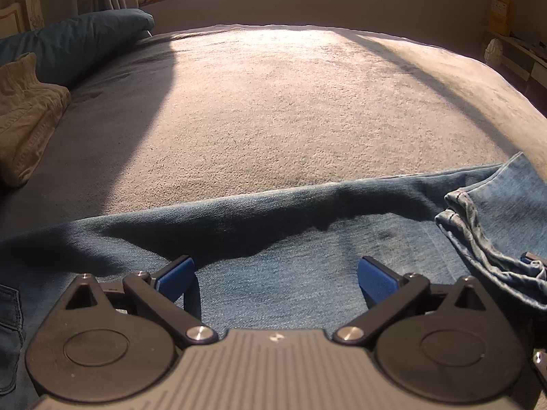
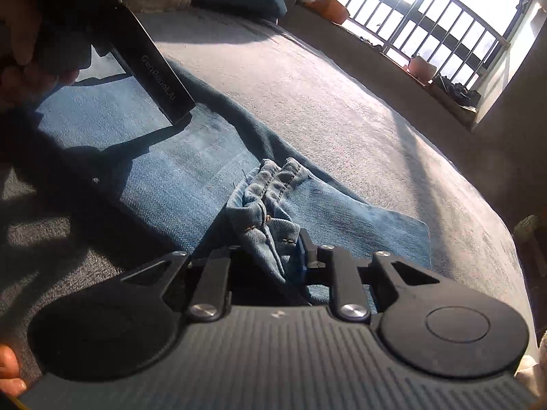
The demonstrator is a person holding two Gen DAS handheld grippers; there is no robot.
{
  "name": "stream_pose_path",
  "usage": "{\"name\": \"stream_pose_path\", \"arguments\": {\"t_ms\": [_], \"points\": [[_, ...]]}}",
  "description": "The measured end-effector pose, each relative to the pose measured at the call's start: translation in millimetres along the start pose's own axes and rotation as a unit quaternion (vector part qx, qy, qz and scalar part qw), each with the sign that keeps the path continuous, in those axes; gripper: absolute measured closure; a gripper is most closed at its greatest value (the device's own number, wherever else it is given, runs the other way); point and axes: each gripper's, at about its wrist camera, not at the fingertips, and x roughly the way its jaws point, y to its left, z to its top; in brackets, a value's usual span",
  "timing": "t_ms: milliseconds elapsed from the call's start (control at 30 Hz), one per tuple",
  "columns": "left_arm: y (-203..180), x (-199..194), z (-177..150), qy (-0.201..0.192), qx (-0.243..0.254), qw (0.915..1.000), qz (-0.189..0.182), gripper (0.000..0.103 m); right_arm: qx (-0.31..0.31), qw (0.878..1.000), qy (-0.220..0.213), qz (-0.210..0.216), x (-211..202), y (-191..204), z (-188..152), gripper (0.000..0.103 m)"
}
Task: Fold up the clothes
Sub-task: 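Grasp the jeans hem with the right gripper while the left gripper pins the leg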
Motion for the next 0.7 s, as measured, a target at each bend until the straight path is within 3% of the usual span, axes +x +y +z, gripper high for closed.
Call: {"name": "stream_pose_path", "arguments": {"t_ms": [100, 267, 433, 567, 700], "points": [[0, 1, 1, 0.001, -0.002, 1.0000, 0.001, 0.001, 0.043, 0.997, 0.003, 0.058, -20, -9, 6, 0.077], [-1, 2, 1, 0.001, -0.003, 1.0000, 0.002, 0.001, 0.064, 0.994, -0.022, 0.082, -58, -21, 5, 0.076], [-1, 1, 0, 0.000, -0.002, 1.0000, 0.002, 0.001, 0.009, 0.999, -0.013, 0.052, -52, -26, 3, 0.077], [-2, 1, 1, 0.001, -0.002, 1.0000, 0.002, 0.001, -0.057, 0.997, 0.004, 0.059, -30, -18, -6, 0.078], [-2, 0, 0, 0.000, 0.000, 1.0000, 0.005, 0.000, -0.075, 0.994, 0.011, 0.080, -25, -16, -9, 0.078]]}}
